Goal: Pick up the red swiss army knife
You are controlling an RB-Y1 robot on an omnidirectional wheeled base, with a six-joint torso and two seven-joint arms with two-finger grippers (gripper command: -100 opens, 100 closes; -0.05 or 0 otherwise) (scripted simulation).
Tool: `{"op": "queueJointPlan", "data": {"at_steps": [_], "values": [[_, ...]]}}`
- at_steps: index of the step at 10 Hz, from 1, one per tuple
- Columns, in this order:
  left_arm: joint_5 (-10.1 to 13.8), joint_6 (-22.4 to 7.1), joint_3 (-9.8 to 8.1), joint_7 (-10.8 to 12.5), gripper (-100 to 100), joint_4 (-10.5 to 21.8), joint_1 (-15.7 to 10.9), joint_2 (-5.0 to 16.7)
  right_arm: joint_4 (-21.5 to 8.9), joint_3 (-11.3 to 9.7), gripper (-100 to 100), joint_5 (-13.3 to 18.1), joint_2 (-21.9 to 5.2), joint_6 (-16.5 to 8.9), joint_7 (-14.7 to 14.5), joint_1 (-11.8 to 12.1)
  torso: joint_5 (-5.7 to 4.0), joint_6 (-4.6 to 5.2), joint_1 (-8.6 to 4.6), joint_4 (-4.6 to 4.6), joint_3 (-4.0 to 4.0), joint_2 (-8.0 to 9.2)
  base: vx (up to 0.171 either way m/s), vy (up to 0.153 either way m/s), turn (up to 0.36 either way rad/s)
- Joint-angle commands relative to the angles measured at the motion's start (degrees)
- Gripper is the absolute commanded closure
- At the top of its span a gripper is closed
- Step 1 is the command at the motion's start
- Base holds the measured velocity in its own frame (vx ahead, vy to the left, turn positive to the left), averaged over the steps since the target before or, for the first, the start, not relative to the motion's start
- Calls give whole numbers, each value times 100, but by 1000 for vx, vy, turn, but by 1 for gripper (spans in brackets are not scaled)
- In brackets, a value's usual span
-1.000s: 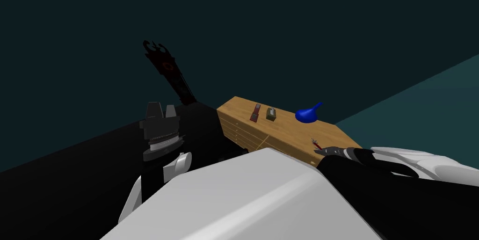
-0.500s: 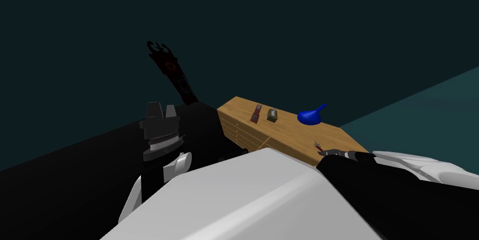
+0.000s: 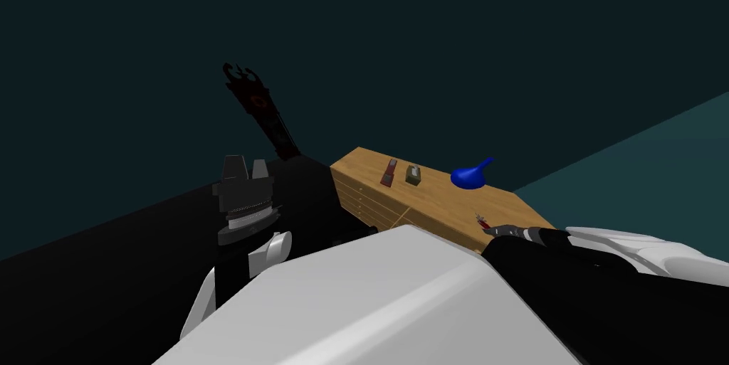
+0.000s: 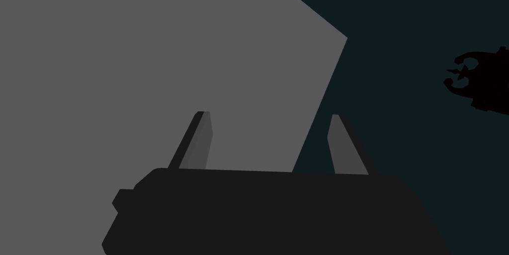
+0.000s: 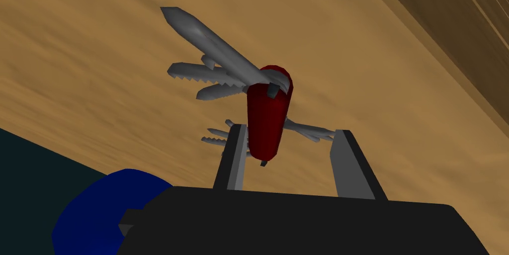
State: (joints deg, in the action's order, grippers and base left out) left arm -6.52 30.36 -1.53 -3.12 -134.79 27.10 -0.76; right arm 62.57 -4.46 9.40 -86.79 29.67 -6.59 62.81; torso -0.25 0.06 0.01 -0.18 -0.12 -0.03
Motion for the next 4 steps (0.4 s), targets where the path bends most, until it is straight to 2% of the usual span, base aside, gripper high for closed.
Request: {"op": "queueJointPlan", "data": {"at_steps": [1, 2, 3, 4], "values": [[0, 0, 0, 0, 0, 0, 0, 0, 23, 63, 100, -51, -177, 88, 59, 116, 0, 0, 0, 0, 0, 0, -31, 30, -121], [0, 0, 0, 0, 0, 0, 0, 0, 31, 103, 100, -81, -264, 123, 88, 166, 0, 4, 5, 1, 3, 5, -23, 35, -86], [0, 0, 0, 0, 0, 0, 0, 0, 58, 110, 100, -71, -211, 78, 48, 180, 1, 3, 8, 1, 2, 3, -9, 16, -14], [0, 0, 0, 0, 0, 0, 0, 0, 63, 121, 0, -76, -223, 85, 52, 194, -3, 2, 1, 1, 0, -2, 0, 0, 0]]}}
